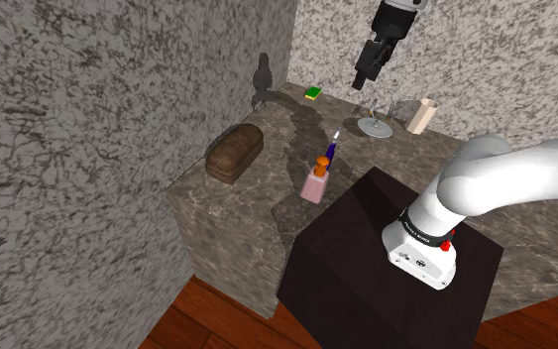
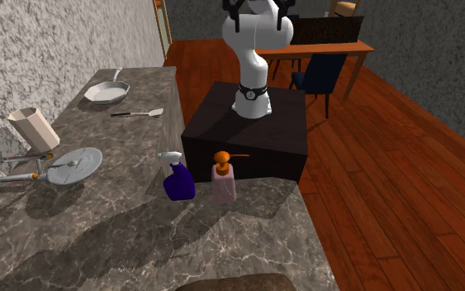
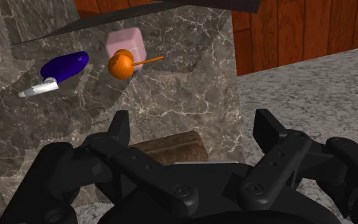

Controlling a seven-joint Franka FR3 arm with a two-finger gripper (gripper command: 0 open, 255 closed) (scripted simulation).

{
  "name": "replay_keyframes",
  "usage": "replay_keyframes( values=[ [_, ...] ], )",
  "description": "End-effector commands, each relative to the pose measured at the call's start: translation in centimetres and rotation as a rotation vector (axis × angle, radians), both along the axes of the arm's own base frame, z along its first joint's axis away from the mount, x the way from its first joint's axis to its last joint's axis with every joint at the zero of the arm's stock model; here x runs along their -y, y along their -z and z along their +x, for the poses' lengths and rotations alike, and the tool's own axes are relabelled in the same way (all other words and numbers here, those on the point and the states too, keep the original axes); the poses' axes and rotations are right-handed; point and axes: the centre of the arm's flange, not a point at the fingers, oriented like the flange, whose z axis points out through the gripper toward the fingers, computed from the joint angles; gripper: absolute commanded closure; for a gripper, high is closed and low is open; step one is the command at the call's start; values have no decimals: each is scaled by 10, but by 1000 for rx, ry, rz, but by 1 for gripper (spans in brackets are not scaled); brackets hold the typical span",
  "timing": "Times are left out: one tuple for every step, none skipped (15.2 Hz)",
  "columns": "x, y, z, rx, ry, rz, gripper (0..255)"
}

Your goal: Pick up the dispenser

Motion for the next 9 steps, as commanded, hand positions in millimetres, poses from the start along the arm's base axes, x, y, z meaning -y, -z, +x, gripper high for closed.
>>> replay_keyframes(
  values=[
    [0,0,0,0,0,0,0],
    [3,13,3,1,8,3,0],
    [7,25,6,1,16,6,0],
    [10,38,9,2,24,9,0],
    [14,50,12,3,33,12,0],
    [17,63,14,3,41,16,0],
    [20,75,17,4,49,19,0],
    [24,88,20,5,57,22,0],
    [27,100,23,5,65,25,0]
  ],
)
